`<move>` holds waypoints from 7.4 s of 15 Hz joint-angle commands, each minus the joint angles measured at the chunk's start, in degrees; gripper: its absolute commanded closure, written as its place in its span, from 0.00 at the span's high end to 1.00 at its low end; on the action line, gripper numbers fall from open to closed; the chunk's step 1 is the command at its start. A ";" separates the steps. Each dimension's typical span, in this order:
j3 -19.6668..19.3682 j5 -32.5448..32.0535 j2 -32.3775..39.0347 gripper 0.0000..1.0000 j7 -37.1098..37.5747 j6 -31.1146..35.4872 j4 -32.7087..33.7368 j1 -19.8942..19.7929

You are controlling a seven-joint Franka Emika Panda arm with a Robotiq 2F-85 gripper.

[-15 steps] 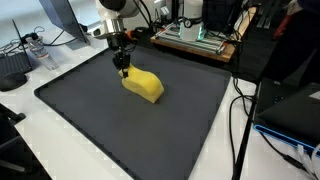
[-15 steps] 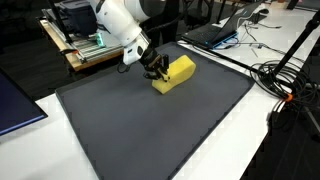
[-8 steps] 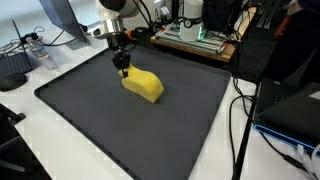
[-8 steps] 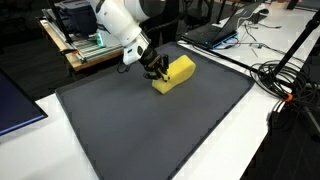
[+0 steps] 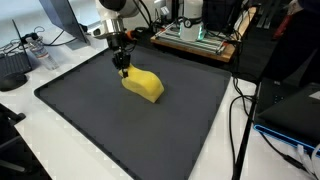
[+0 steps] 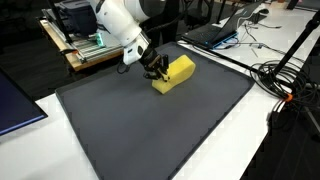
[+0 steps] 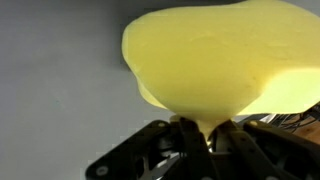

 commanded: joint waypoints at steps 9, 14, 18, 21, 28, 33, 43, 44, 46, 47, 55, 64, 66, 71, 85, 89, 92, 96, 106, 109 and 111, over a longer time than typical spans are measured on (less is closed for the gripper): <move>0.06 0.61 -0.09 0.46 -1.38 -0.90 -0.46 -0.61; -0.10 1.22 -0.46 0.81 -1.74 -0.83 -0.57 -0.82; -0.14 1.33 -1.01 1.00 -1.88 -0.92 -0.85 -1.00; -0.25 1.10 -1.68 1.00 -1.41 -0.86 -1.37 -0.96; -1.86 -2.47 -5.89 1.00 3.26 -1.47 -3.09 -0.13; -9.68 -16.92 -11.04 1.00 21.56 -3.43 -6.23 8.15; -14.92 -53.42 -17.49 1.00 64.77 -9.55 -4.18 20.35; -14.47 -55.27 -17.87 1.00 67.30 -11.48 -3.11 20.66; -13.48 -58.08 -17.58 1.00 72.35 -14.78 -0.27 21.44; -12.99 -59.93 -17.03 1.00 75.23 -16.44 1.26 22.03; -10.39 -71.17 -12.83 1.00 93.40 -27.24 11.55 26.57; -10.42 -81.12 -3.90 1.00 117.76 -38.70 24.38 32.84; -10.13 -80.69 -1.83 1.00 119.27 -41.89 27.20 33.72; -10.82 -76.04 0.84 1.00 118.12 -46.07 33.08 31.81; -15.00 -55.28 4.16 1.00 105.38 -47.66 40.61 16.03; -15.99 -49.58 6.37 1.00 101.56 -48.25 42.44 12.35; -17.40 -47.29 8.50 1.00 104.24 -48.99 43.82 10.99; -20.23 -49.01 11.60 1.00 112.66 -49.06 45.95 11.53; -21.01 -56.96 21.83 1.00 129.54 -61.19 60.00 16.09; -20.64 -59.99 26.21 1.00 132.58 -66.46 66.11 17.98; -20.34 -61.35 28.65 1.00 133.43 -69.51 69.36 19.05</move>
